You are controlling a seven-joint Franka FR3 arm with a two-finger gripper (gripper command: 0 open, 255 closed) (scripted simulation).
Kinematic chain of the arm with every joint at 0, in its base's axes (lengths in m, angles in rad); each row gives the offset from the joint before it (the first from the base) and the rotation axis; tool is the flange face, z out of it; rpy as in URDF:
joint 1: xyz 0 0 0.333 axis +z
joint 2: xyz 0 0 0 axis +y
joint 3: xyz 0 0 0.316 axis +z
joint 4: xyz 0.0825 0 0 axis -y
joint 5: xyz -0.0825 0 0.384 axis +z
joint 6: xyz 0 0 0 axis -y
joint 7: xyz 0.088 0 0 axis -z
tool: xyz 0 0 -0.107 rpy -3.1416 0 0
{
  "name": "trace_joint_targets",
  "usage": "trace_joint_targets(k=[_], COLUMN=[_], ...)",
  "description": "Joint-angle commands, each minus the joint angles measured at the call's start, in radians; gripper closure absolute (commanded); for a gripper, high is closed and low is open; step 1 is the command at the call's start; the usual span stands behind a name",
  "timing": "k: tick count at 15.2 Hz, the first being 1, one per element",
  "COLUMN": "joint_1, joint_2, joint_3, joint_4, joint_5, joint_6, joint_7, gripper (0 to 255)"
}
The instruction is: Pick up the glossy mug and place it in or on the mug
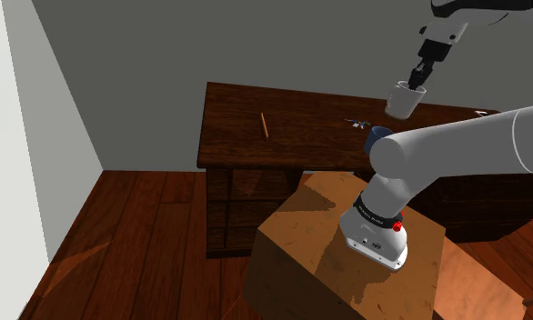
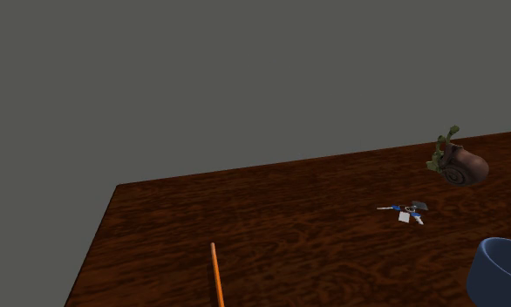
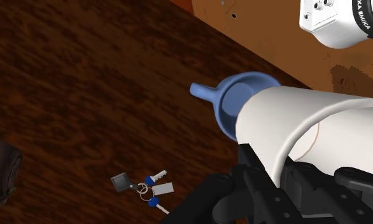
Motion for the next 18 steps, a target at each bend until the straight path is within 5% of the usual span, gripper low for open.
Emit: trace_joint_targets(k=[1, 18], joint_1=[-0.003, -0.017], joint_2=[-0.002, 0.013], joint_3=[-0.009, -0.071], joint_4=[-0.027, -0.183], joint_5=[-0.008, -0.057], joint_6=[0.026, 0.199], joint_7=[0.001, 0.011], gripper=[255, 255])
